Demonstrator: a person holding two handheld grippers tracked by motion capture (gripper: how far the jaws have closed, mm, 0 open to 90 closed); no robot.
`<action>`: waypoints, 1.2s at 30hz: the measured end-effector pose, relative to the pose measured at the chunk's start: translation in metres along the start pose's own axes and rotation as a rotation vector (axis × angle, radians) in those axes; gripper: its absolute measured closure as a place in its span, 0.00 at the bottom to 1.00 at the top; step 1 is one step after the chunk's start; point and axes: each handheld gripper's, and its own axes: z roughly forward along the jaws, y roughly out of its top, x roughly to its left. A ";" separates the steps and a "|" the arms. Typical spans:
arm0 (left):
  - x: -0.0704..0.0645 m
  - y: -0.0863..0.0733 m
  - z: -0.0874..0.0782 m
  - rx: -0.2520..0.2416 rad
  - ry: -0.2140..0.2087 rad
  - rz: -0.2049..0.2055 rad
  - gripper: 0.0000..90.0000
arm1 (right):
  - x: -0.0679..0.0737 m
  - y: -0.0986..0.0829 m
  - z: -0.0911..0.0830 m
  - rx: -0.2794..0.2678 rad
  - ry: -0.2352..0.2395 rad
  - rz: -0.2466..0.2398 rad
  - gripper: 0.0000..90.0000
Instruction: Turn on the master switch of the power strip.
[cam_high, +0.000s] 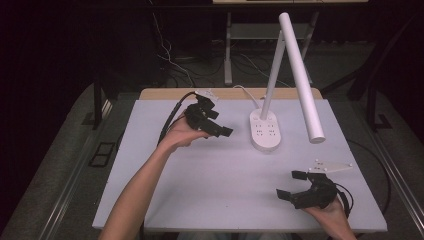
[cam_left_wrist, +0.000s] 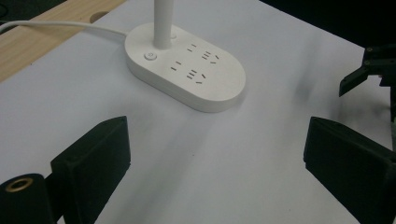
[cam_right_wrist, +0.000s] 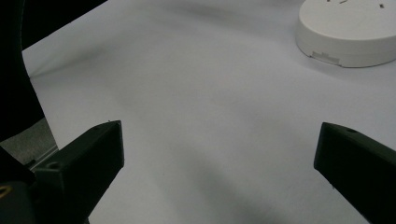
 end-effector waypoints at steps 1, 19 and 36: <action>0.001 0.002 0.001 0.002 0.002 0.001 0.07 | 0.000 0.000 0.000 0.000 0.000 0.000 0.01; 0.013 0.035 0.025 0.028 0.011 0.007 0.10 | 0.000 0.000 -0.002 -0.006 0.007 -0.003 0.01; 0.026 0.058 0.053 0.039 0.019 -0.020 0.17 | 0.000 -0.001 -0.002 -0.008 0.018 -0.004 0.01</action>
